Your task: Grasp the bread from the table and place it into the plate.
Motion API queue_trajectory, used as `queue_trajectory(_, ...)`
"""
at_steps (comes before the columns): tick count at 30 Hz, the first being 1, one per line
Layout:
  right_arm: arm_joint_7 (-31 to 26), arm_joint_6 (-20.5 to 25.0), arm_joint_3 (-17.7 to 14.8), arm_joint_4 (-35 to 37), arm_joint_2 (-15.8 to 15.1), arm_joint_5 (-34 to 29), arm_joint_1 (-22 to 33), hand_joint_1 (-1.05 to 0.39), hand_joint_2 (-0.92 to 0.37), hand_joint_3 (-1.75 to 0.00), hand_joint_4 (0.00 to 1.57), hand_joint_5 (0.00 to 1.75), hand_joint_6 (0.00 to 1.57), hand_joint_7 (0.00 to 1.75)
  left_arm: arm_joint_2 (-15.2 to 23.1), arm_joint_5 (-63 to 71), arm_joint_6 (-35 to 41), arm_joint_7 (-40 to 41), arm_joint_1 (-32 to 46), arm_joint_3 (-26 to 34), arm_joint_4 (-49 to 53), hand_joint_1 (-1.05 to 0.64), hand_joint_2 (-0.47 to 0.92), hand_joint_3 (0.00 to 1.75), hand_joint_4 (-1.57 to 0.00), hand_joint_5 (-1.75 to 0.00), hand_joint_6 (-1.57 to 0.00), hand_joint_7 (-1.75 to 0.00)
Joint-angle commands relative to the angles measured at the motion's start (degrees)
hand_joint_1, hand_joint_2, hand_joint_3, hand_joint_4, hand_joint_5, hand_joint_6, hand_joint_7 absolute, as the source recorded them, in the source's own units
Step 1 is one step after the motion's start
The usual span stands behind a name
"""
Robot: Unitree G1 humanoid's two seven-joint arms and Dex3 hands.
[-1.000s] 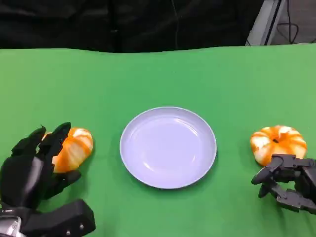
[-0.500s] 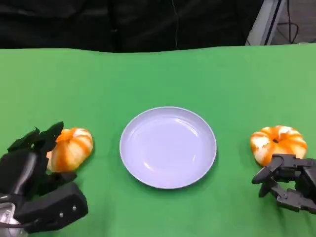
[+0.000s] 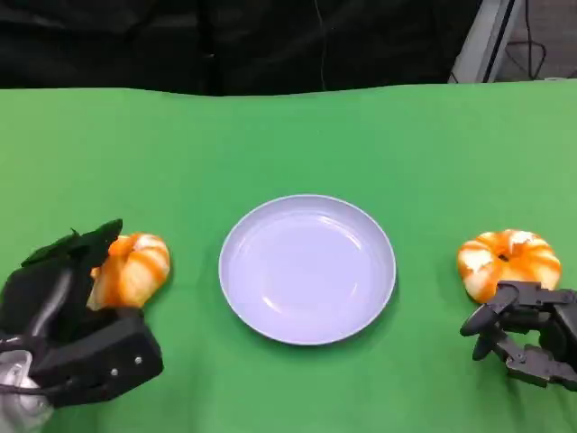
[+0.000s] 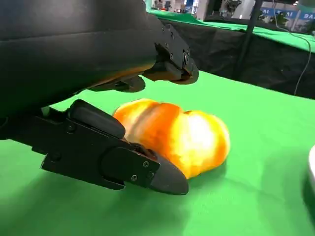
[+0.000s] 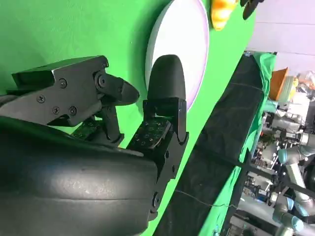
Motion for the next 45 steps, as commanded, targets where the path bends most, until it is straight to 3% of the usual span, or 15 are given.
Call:
queue_trajectory(1, -0.42, -0.53, -0.56, -0.38, -1.45, 0.04, 0.37, 0.04, -0.79, -0.67, 0.89, 1.33, 0.95, 0.93, 0.16, -0.55, -0.53, -0.97, -1.20, -0.56, 0.89, -0.70, 0.90, 0.00, -0.31, 0.00, -0.32, 0.00)
queue_trajectory(19, 0.82, -0.27, -0.92, -0.41, -1.17, 1.31, 0.35, 0.04, -0.80, -0.65, 0.89, 1.33, 0.95, 0.92, -0.92, -1.04, 1.83, -5.49, -4.61, -2.32, 3.64, -0.68, 0.90, 0.00, -0.31, 0.00, -0.33, 0.00)
queue_trajectory(26, 1.05, 0.04, -1.09, -0.55, -1.08, 1.45, 0.29, 0.03, -0.80, -0.66, 0.88, 1.34, 0.95, 0.91, -0.98, -1.07, 2.94, -7.37, -5.33, -3.14, 4.40, -0.35, 0.83, 0.00, -0.29, 0.00, -0.33, 0.00)
queue_trajectory(32, 0.99, -0.43, -1.22, -0.56, -1.15, 1.13, 0.33, 0.04, -0.80, -0.67, 0.88, 1.34, 0.95, 0.92, -1.07, -1.00, 4.23, -8.32, -5.64, -3.89, 4.94, -0.34, 0.85, 0.01, -0.28, 0.00, -0.33, 0.00)
queue_trajectory(38, 1.32, -0.16, -1.42, -0.77, -1.06, 1.35, 0.33, 0.05, -0.80, -0.66, 0.88, 1.35, 0.95, 0.93, -1.16, -1.14, 4.82, -9.38, -5.82, -4.13, 5.50, -0.14, 0.84, 0.00, -0.28, 0.00, -0.33, 0.00)
queue_trajectory(45, 1.07, -0.57, -1.49, -0.61, -1.04, 1.10, 0.25, 0.05, -0.81, -0.65, 0.89, 1.34, 0.95, 0.92, -1.06, -1.05, 5.45, -9.91, -5.83, -4.52, 5.82, -0.08, 0.85, 0.01, -0.28, 0.00, -0.32, 0.00)
